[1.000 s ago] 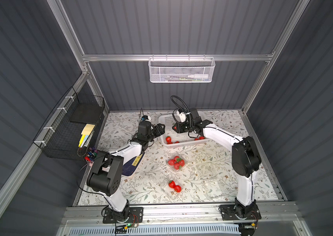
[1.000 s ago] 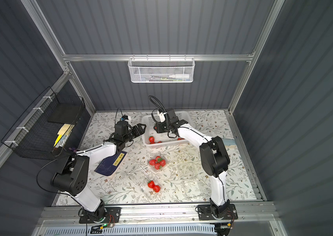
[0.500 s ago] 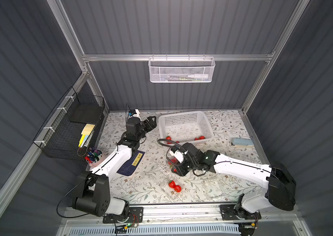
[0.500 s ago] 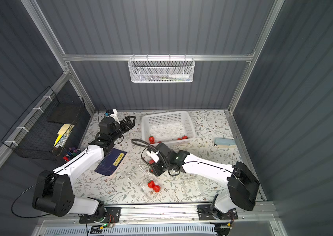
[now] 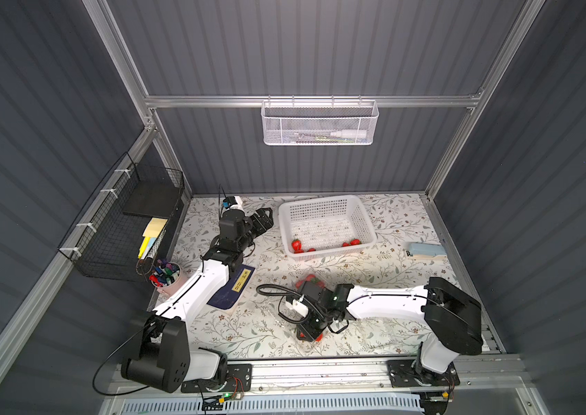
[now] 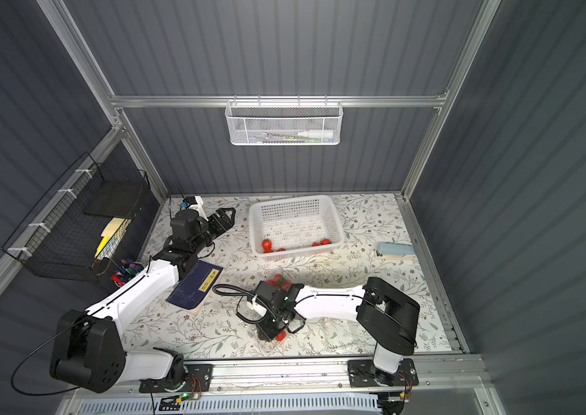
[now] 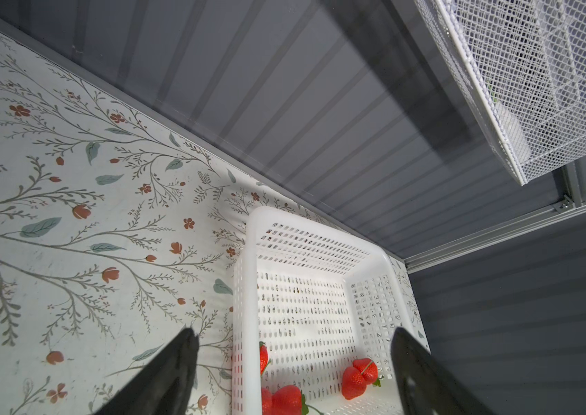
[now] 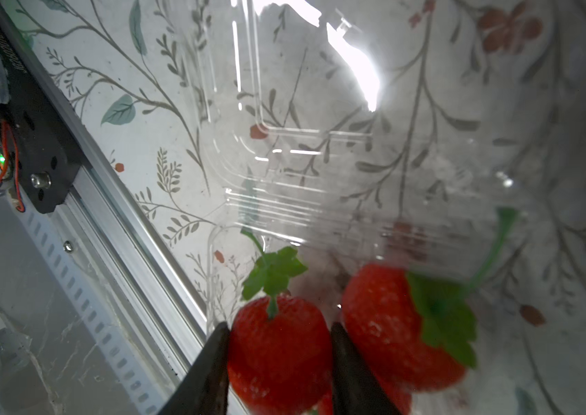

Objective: Pack strawberries into containers
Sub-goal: Place the strawberry in the packing box.

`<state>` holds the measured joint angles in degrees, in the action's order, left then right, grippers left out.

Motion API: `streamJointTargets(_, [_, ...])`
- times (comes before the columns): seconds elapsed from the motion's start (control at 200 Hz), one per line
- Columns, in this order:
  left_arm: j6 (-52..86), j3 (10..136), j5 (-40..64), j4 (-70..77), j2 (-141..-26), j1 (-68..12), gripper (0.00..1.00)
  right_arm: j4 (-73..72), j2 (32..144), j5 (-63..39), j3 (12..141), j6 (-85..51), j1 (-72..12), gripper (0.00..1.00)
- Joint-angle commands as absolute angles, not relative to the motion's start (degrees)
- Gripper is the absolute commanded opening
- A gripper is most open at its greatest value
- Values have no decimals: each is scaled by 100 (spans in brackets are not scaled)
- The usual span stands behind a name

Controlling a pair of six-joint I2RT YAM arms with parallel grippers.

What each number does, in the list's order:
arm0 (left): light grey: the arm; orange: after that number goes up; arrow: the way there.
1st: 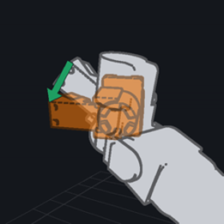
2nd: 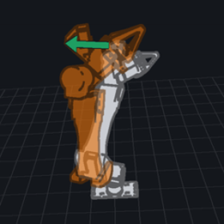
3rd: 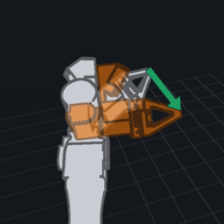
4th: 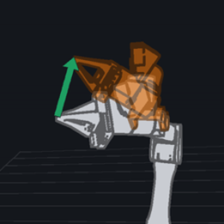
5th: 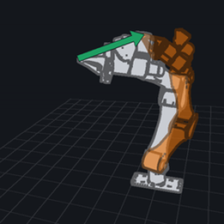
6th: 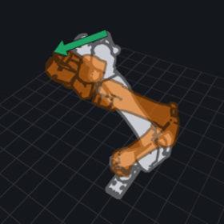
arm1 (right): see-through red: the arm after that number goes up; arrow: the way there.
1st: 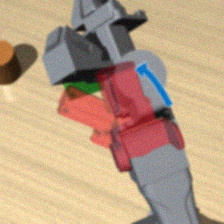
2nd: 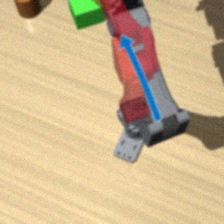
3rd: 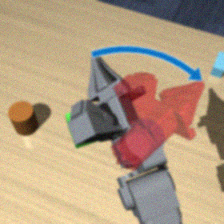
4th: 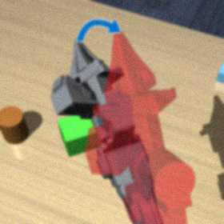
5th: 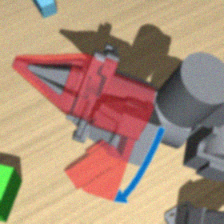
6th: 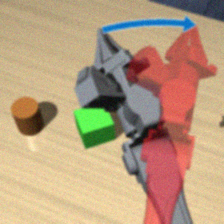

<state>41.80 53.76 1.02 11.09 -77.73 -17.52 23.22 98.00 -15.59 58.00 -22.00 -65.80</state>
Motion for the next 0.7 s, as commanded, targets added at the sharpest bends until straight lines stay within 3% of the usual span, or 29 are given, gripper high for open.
streamJointTargets(0.0, [4226, 5353, 43, 983, -7681, -1741, 86, 2407, 9828, -1394, 5914, -2294, -6596, 44])
streamJointTargets(0.265, [4185, 5387, 221, 1161, -7998, -1732, 86, 3097, 9457, -1366, 6479, -2062, -6514, 54])
streamJointTargets(0.405, [4008, 5441, 257, 1283, -8159, -1734, 87, 3609, 9121, -1397, 6897, -1900, -6275, 55])
streamJointTargets(0.565, [3906, 5502, 11, 1396, -8525, -1742, 89, 3736, 8490, -1380, 7404, -1580, -5135, 52])
streamJointTargets(0.695, [3897, 5476, 43, 1569, -8965, -1758, 89, 3015, 8524, -1014, 7801, -1259, -4119, 51])
